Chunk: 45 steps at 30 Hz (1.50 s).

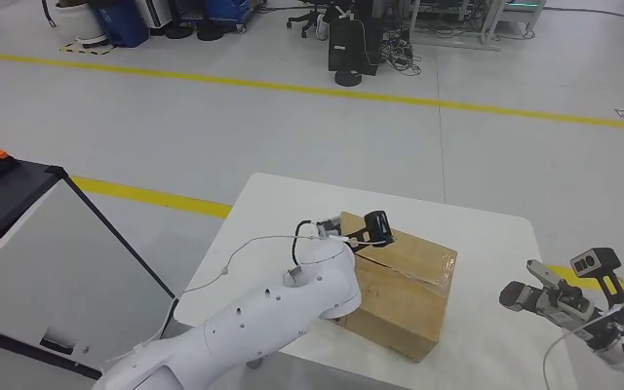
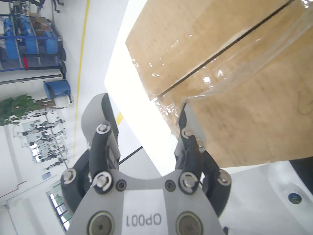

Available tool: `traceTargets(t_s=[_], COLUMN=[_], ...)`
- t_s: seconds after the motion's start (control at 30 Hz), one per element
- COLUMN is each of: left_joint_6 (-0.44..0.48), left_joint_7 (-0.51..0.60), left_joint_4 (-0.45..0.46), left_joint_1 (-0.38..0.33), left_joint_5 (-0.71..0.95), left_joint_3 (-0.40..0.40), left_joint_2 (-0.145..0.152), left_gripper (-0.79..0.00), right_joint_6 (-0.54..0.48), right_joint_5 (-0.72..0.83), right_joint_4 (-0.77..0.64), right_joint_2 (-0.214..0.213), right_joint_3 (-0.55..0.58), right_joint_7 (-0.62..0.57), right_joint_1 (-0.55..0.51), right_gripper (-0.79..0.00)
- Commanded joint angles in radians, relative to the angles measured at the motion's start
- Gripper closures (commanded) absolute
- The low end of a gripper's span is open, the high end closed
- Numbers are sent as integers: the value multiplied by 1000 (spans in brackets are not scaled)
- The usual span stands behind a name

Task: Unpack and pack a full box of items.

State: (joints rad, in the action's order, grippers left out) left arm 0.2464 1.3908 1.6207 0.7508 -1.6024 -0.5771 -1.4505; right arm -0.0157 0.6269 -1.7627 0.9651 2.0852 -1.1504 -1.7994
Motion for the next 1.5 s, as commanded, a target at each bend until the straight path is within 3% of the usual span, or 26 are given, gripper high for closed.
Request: traceTargets(t_s=[0.0, 0.37, 0.5, 0.73, 0.93, 1.07, 1.2, 1.47], left_joint_6=[5, -20, -57, -186, -120, -123, -184, -293], left_joint_7=[4, -47, -75, -39, 48, 70, -17, -114], left_joint_4=[-5, -73, -56, 104, 268, 306, 298, 153], left_joint_1=[-7, -8, 13, 168, 336, 393, 385, 292], left_joint_5=[-57, -265, -302, -361, -314, -230, -145, -137], left_joint_3=[6, -1, -14, -102, -182, -220, -232, -230], left_joint_2=[-2, -19, -26, -11, 11, 10, -5, -39], left_gripper=[-785, -785, -785, -785, -785, -785, -785, -785], right_joint_6=[0, 0, 0, 0, 0, 0, 0, 0], right_joint_5=[0, 0, 0, 0, 0, 0, 0, 0], right_joint_4=[0, 0, 0, 0, 0, 0, 0, 0], right_joint_2=[0, 0, 0, 0, 0, 0, 0, 0], right_joint_3=[0, 0, 0, 0, 0, 0, 0, 0], right_joint_7=[0, 0, 0, 0, 0, 0, 0, 0], right_joint_1=[0, 0, 0, 0, 0, 0, 0, 0], right_gripper=[-785, -785, -785, -785, -785, -785, -785, -785])
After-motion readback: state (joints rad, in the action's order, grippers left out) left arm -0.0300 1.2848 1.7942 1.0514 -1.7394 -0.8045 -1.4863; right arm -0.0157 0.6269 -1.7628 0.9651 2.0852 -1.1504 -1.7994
